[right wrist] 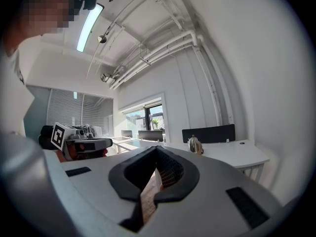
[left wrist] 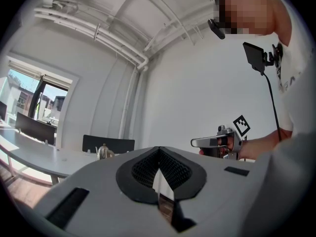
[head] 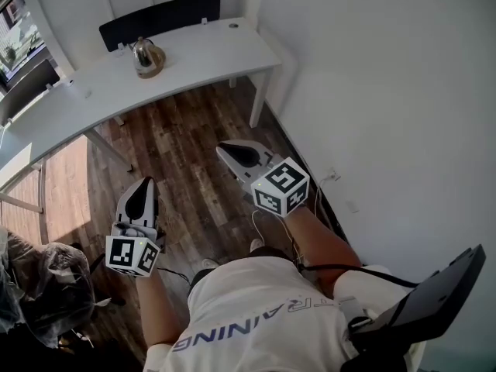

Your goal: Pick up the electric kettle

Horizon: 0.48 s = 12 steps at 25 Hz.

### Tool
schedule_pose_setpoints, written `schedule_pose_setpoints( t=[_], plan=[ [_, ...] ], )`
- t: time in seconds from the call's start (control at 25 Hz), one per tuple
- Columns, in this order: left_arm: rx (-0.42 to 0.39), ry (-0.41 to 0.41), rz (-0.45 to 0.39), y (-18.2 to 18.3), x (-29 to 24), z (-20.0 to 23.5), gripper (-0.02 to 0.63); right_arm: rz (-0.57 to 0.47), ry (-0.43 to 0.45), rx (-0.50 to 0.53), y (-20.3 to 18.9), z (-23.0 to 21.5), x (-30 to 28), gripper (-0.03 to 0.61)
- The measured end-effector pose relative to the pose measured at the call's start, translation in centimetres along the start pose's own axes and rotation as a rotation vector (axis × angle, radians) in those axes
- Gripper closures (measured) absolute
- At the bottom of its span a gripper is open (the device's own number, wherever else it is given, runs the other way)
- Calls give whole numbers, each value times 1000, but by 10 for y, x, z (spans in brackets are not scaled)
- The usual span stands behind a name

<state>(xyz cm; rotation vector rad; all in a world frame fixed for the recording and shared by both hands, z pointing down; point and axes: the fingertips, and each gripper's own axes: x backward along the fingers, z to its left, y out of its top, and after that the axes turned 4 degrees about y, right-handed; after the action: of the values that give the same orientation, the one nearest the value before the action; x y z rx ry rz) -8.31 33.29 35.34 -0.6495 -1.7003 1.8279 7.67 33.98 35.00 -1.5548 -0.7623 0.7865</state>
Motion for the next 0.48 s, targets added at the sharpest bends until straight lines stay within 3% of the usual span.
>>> schedule_pose_setpoints(
  t=[0.48],
  plan=[
    [47,13,-5,-17,51,77,601,32,3,7,-15,59,-67,574]
  ],
)
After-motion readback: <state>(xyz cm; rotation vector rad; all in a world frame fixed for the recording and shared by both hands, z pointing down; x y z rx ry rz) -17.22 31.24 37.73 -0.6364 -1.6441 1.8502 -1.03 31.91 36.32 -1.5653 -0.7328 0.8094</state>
